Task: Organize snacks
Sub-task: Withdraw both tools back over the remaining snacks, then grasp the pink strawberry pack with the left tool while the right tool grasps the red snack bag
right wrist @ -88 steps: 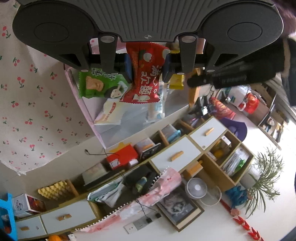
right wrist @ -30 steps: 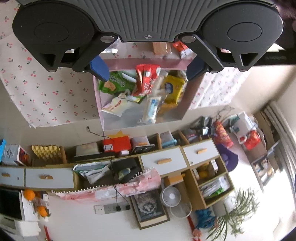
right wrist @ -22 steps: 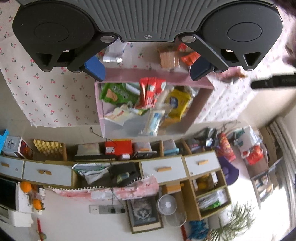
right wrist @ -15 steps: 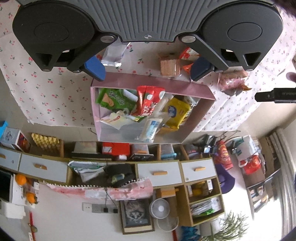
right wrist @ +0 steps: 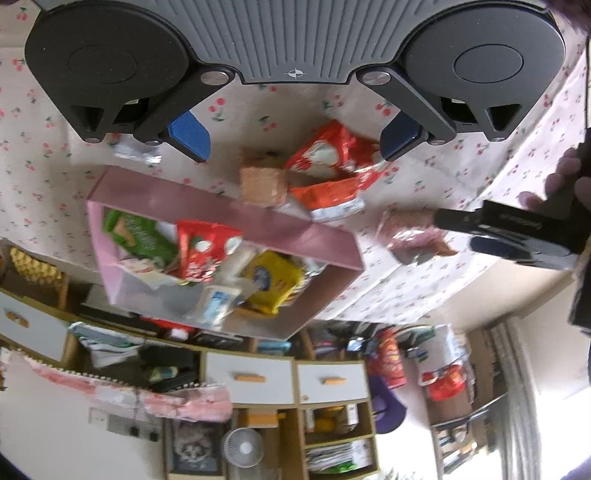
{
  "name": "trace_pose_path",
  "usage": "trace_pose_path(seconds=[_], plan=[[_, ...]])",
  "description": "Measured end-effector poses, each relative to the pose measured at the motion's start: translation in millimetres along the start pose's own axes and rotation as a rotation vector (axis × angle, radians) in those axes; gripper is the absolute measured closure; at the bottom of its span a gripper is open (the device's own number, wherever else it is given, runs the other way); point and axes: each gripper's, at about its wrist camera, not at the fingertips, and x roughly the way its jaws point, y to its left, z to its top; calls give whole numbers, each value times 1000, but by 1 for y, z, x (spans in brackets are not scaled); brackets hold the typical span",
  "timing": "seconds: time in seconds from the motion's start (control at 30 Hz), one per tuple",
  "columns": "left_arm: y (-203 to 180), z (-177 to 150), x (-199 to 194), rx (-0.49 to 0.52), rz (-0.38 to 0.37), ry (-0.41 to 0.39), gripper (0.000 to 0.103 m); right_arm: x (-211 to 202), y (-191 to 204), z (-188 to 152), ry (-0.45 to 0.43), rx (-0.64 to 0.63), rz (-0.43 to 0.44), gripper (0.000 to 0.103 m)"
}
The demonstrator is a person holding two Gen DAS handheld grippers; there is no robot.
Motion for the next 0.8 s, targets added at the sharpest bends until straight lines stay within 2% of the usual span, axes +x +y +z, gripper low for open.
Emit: trace_pose_path(seconds=[0.2,0.4,0.47,0.53,0.63,0.8], plan=[[-4,0,7,15,-82,39,25,4,4,1,16,-14,9,4],[-21,-3,2,91,-256,97,23,6,-6,1,20,8,-3,4],[-24,-4,1,102,-278,109,22,7,-8,2,25,11,-4,4],[-25,-4,0,98,-263,112,22,8,-10,2,31,8,-1,4],[-20,0,2,78,-198,113,18,11,-13,3,40,3,9,4],[-11,0,12,52,-84,107,19,19,-10,3,58,-24,37,4]])
